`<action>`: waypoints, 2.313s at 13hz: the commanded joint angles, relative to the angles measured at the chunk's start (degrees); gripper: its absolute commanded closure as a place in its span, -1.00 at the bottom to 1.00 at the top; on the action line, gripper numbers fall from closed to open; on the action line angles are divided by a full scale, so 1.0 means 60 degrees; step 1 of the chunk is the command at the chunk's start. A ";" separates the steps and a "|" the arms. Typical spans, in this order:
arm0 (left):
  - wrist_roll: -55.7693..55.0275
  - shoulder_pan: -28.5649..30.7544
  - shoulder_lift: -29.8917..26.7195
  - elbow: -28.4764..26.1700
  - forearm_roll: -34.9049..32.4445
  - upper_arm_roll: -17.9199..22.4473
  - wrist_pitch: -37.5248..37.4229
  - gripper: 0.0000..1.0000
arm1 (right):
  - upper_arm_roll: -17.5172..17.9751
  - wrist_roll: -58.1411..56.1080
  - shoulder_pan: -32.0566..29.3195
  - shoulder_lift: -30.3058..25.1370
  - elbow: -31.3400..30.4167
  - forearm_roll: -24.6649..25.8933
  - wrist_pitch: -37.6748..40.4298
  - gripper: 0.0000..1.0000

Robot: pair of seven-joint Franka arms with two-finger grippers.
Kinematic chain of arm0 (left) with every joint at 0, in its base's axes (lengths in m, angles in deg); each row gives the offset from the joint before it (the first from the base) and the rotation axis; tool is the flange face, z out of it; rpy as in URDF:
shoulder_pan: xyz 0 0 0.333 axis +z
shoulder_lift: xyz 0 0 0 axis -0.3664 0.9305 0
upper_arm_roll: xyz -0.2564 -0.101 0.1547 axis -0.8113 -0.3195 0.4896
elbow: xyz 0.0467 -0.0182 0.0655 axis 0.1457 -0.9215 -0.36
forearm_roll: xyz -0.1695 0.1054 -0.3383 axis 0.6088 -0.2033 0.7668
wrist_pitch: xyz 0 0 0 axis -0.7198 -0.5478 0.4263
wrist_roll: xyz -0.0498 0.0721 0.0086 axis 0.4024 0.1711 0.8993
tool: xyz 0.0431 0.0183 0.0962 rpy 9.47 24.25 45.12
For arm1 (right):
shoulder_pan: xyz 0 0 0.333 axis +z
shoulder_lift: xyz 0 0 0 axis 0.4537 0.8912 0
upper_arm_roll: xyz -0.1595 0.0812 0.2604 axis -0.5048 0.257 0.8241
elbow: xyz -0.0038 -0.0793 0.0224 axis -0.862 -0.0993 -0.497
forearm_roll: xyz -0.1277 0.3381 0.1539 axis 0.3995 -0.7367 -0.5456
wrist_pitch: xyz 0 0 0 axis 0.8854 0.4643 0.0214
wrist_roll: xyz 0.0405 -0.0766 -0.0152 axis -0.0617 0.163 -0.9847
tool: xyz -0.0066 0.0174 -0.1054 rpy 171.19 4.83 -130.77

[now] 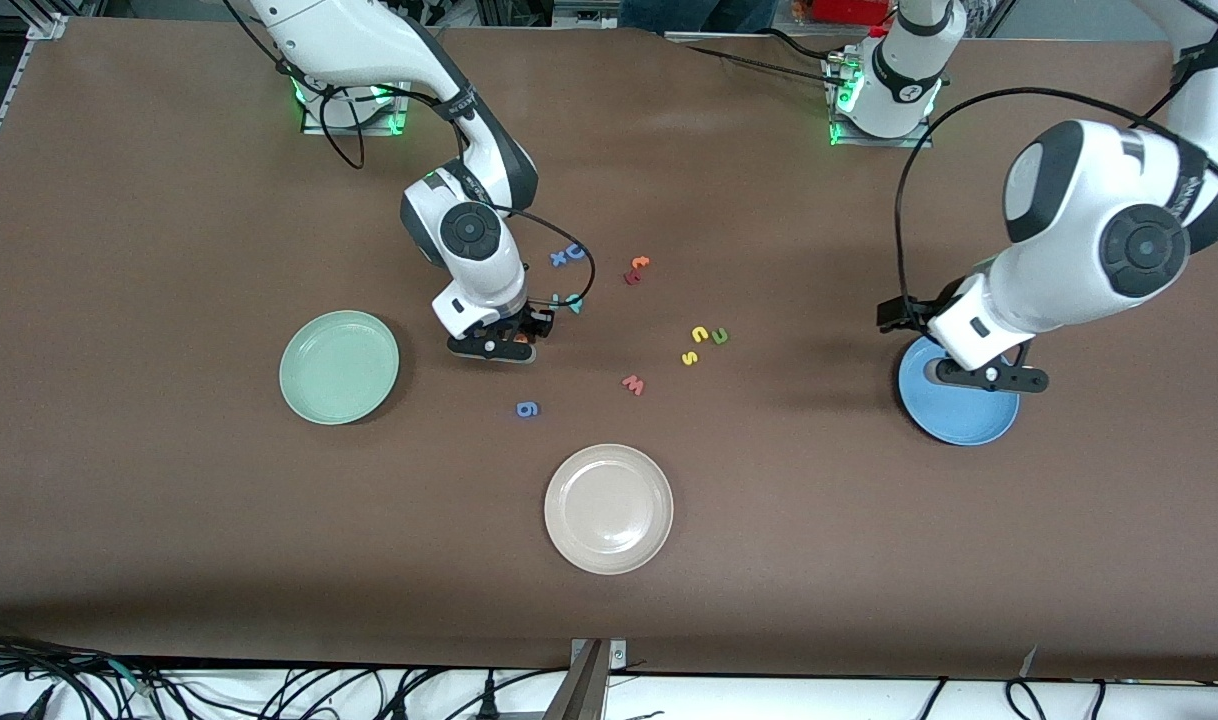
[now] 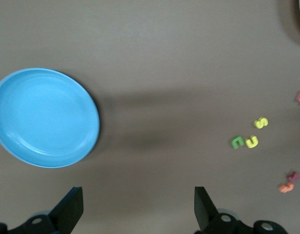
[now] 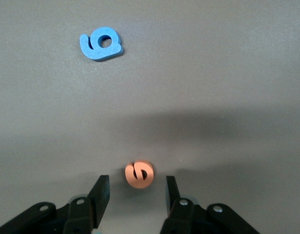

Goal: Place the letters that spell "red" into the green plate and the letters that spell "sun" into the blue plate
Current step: 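Grasp the orange letter with the right gripper while the left gripper reaches letters, then drop the orange letter on the green plate while the left gripper grasps green letter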

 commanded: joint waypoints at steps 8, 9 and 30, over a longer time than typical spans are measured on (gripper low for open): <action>-0.4479 -0.1465 0.0726 -0.0682 -0.0272 -0.0673 0.1866 -0.99 | -0.0227 0.0186 0.0144 0.0409 -0.0088 0.0436 -0.0678 0.20; -0.5282 -0.1612 0.0741 -0.1005 -0.0272 -0.0687 0.2452 -0.97 | -0.0227 0.0186 0.0159 0.0425 -0.0088 0.0437 -0.0678 0.37; -0.8381 -0.3151 0.2733 -0.2458 -0.0184 -0.0219 0.5813 -0.18 | -0.3464 -0.6713 0.0027 -0.1216 -0.1491 0.0422 0.1332 0.78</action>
